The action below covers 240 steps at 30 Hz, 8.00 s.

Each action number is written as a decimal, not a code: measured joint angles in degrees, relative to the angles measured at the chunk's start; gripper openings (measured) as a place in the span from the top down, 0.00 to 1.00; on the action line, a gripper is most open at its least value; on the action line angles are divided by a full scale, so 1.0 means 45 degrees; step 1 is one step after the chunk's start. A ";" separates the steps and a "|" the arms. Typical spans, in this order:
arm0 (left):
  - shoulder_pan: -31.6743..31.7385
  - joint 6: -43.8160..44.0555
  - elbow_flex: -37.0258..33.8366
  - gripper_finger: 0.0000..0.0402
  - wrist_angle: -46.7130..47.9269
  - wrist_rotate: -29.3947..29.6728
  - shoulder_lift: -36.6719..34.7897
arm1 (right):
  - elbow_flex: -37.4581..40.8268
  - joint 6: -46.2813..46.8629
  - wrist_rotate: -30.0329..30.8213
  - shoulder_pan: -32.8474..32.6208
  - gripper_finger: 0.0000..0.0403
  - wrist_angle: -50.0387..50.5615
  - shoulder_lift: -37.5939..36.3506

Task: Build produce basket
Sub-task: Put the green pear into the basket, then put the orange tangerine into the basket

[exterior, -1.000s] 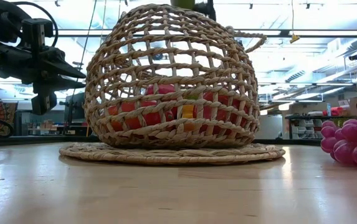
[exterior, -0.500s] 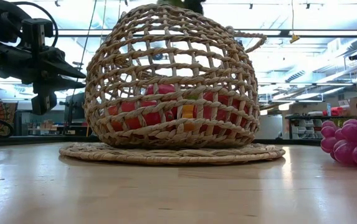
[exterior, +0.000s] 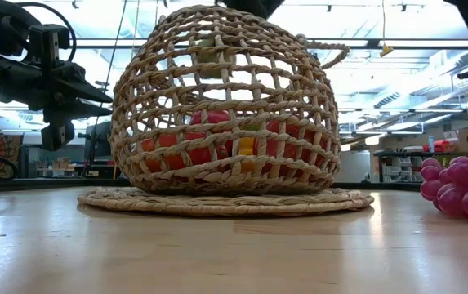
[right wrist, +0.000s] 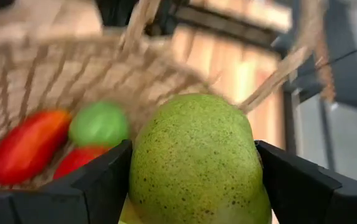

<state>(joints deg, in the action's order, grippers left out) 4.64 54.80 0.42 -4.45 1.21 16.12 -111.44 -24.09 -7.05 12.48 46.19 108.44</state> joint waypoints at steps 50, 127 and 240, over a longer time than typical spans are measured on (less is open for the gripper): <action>0.0000 0.0002 -0.0002 0.77 -0.0005 0.0000 -0.0004 | 0.2346 0.9238 0.1714 0.2299 0.14 0.2801 -0.7216; -0.0697 -0.2159 1.4299 0.79 0.6857 -0.5548 0.9173 | 1.3697 1.2213 0.7310 -0.6133 0.14 -1.0731 -1.3689; -1.0609 -0.7656 1.8385 0.27 1.5739 0.2569 2.1280 | 1.3687 1.1456 0.5255 -0.5777 0.14 -0.9786 -1.3686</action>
<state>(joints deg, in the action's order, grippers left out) -43.09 20.34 83.16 66.38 12.78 111.87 -49.84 27.46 16.60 -13.52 2.15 46.85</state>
